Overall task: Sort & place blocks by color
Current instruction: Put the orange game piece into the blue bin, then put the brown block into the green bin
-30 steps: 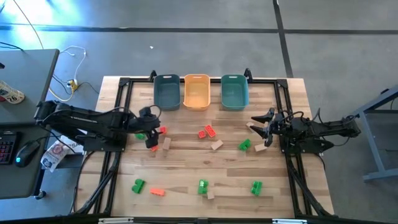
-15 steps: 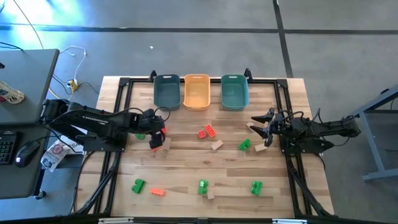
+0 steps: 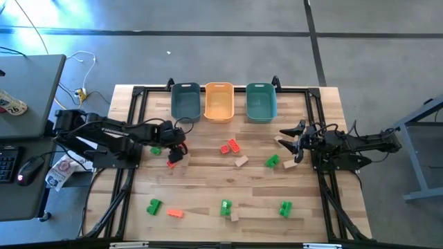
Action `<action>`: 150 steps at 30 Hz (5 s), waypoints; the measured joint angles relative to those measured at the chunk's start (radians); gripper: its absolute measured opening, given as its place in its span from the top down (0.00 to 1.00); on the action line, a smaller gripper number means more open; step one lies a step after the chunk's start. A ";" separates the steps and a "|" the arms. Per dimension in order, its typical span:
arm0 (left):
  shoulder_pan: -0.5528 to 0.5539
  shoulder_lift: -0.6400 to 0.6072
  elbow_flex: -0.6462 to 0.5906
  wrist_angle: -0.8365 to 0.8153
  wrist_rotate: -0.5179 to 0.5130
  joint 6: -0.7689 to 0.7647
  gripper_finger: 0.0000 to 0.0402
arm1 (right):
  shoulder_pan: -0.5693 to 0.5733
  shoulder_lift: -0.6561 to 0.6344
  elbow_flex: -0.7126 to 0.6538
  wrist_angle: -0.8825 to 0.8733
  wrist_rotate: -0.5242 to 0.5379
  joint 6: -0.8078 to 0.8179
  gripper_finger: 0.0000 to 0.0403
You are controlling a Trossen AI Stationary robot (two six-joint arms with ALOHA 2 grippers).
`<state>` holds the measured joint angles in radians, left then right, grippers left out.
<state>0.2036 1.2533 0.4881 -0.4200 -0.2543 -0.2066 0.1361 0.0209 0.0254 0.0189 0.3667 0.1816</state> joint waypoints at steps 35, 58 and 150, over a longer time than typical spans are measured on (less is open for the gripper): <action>0.015 0.106 0.092 0.120 0.007 0.166 0.74 | 0.000 0.000 0.000 0.000 0.000 0.000 0.46; 0.397 0.104 0.369 0.110 -0.098 0.372 0.74 | 0.000 0.000 0.000 0.000 0.000 0.000 0.46; 0.205 -0.104 0.376 -0.309 0.203 0.028 0.48 | 0.000 0.913 0.499 0.065 -0.115 0.004 0.46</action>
<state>0.4087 1.1488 0.8644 -0.7294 -0.0517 -0.1781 0.1364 0.9338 0.5240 0.0838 0.2516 0.1853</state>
